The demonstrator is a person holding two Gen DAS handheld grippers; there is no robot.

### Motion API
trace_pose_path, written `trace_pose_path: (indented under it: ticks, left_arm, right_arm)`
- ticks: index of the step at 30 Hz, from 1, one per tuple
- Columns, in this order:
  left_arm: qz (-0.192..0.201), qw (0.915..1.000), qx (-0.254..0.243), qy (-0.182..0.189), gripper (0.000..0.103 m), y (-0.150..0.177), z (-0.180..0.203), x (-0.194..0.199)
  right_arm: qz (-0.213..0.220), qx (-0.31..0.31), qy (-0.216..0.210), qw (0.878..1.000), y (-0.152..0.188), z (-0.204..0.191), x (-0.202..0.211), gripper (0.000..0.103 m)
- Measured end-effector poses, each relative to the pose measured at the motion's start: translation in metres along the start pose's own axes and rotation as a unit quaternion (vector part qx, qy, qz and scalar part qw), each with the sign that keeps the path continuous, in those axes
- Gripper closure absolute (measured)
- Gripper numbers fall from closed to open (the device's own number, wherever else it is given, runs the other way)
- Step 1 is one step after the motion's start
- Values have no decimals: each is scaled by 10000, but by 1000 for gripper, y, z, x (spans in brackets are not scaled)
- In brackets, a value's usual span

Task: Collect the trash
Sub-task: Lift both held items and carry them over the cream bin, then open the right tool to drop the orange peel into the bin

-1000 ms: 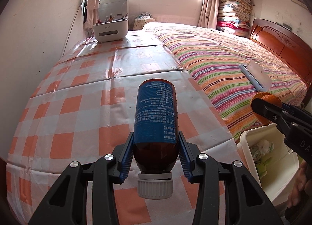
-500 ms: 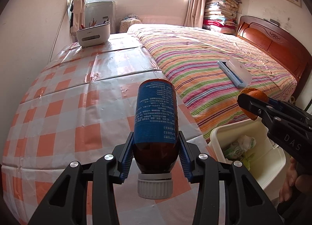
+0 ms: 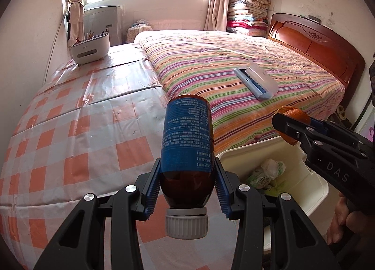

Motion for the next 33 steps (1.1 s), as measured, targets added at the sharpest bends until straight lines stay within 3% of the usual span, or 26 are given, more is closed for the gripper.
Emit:
trace_pose_path:
  ticks: [22, 29, 33]
  left_arm:
    - [-177, 9993, -274, 182, 62, 18, 42, -12]
    - [-232, 9991, -303, 190, 62, 19, 45, -16]
    - [-280, 9989, -309, 206, 62, 21, 49, -20]
  right_arm:
    - [157, -434, 404, 9981, 21, 46, 24, 68]
    - [357, -523, 593, 9962, 20, 53, 34, 38]
    - [442, -606, 645, 9951, 20, 57, 39, 31]
Point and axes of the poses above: each gripper's, at about its wrist camera, not at the fingertips, and x roughly against the way its jaws point, z to its right, y to its underside, the point moved 8 cm from there along -x, roughly the way its jaws point, and after that the axes turned 9 degrees about x, right-handed, at the moved point
